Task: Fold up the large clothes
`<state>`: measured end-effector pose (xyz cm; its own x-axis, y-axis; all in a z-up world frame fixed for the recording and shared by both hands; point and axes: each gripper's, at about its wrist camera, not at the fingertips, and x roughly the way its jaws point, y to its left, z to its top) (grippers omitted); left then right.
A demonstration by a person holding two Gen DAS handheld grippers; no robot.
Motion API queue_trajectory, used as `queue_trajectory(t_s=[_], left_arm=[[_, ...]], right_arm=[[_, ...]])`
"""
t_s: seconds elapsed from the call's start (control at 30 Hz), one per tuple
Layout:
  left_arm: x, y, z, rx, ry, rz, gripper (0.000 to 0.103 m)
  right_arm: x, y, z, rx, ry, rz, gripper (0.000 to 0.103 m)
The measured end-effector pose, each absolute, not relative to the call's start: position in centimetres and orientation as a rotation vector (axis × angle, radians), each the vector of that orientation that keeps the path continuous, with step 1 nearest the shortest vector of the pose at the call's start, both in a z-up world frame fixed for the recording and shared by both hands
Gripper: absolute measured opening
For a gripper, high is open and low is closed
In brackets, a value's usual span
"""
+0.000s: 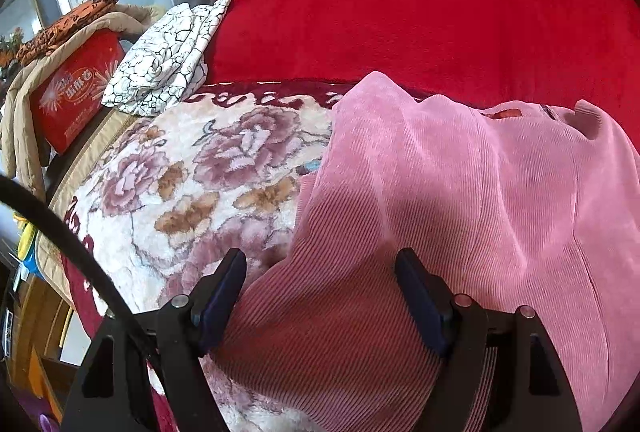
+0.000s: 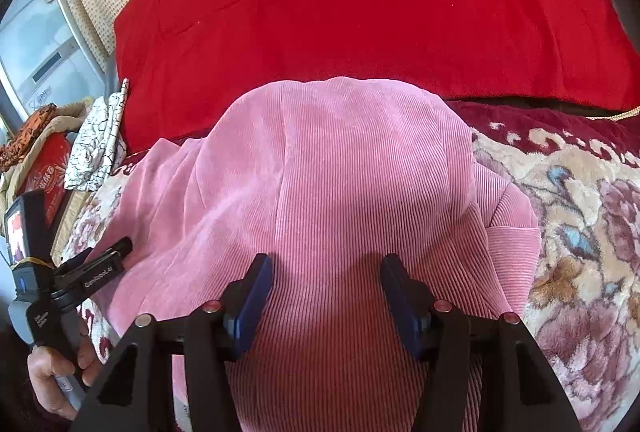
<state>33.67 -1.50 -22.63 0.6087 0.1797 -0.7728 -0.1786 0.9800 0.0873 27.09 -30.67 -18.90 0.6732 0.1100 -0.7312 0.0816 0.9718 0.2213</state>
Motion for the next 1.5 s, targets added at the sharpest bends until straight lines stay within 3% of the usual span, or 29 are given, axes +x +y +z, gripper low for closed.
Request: queue_trajectory(t_s=[1.5], left_arm=[[30.0, -0.5, -21.3, -0.113, 0.850, 0.170, 0.078]], right_arm=[[27.2, -30.2, -19.0, 0.209, 0.814, 0.015, 0.063]])
